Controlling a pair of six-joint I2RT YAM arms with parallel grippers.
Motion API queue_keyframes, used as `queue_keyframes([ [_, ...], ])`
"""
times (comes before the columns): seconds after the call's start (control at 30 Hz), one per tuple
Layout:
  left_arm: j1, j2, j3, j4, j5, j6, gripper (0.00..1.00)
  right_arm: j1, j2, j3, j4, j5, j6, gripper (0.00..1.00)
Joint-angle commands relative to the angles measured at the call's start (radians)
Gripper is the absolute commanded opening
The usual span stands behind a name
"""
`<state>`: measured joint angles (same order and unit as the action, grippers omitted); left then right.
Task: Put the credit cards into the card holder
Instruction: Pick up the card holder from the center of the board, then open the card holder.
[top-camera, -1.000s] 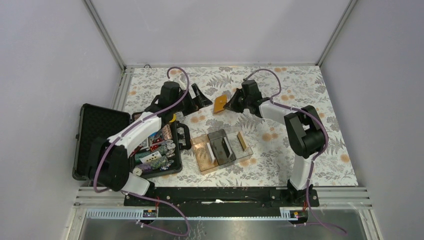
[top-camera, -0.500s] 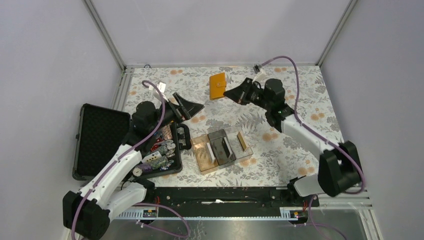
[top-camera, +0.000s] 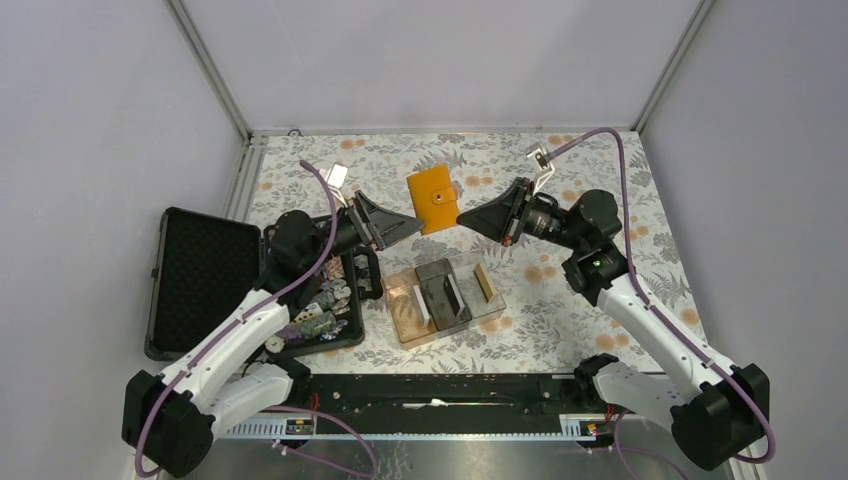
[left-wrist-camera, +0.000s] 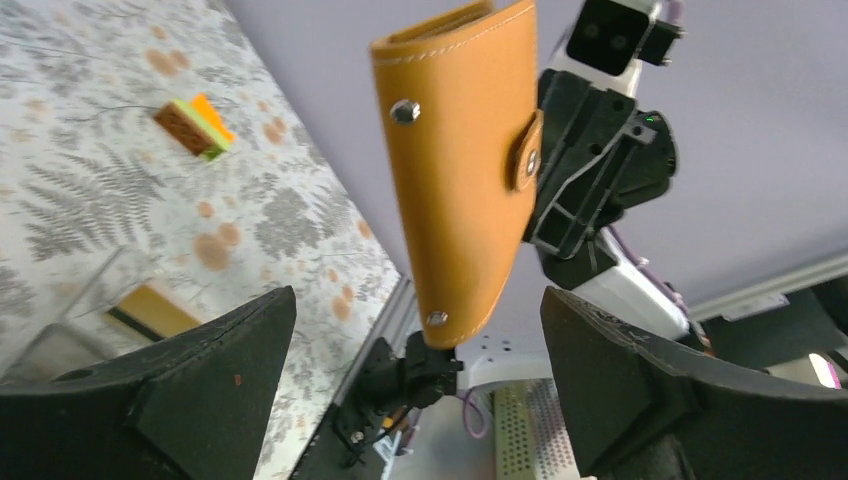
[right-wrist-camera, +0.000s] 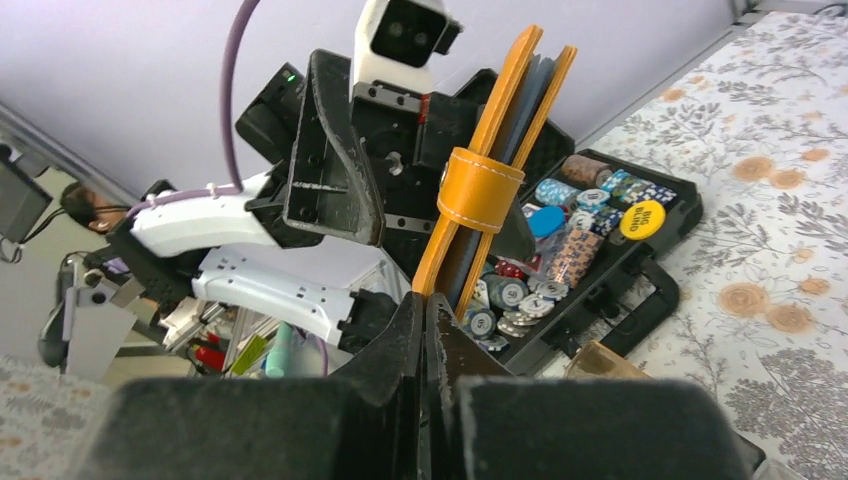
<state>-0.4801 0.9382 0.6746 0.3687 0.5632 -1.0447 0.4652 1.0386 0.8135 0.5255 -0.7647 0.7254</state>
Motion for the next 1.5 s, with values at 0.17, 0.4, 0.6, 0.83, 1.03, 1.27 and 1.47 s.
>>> queue_keyframes([
  [0.17, -0.029, 0.052, 0.037, 0.254, 0.089, -0.094, 0.55, 0.019, -0.006, -0.004, 0.061, -0.134, 0.023, 0.0],
  [0.4, -0.029, 0.045, 0.049, 0.155, 0.103, -0.039, 0.06, 0.02, -0.005, 0.002, -0.053, -0.16, -0.046, 0.0],
  [0.6, 0.0, 0.018, 0.175, -0.314, 0.114, 0.213, 0.0, 0.019, -0.029, 0.083, -0.407, -0.033, -0.282, 0.65],
  [0.83, 0.07, 0.048, 0.318, -0.773, 0.163, 0.546, 0.0, 0.02, -0.079, 0.1, -0.468, 0.011, -0.379, 0.76],
  [1.03, 0.071, 0.118, 0.313, -0.835, 0.35, 0.686, 0.0, 0.052, -0.002, 0.16, -0.481, -0.166, -0.4, 0.61],
  [1.27, 0.061, 0.167, 0.273, -0.763, 0.464, 0.682, 0.0, 0.142, 0.11, 0.218, -0.554, -0.204, -0.457, 0.52],
  [1.47, 0.058, 0.148, 0.233, -0.64, 0.592, 0.658, 0.0, 0.144, 0.192, 0.23, -0.576, -0.242, -0.494, 0.52],
])
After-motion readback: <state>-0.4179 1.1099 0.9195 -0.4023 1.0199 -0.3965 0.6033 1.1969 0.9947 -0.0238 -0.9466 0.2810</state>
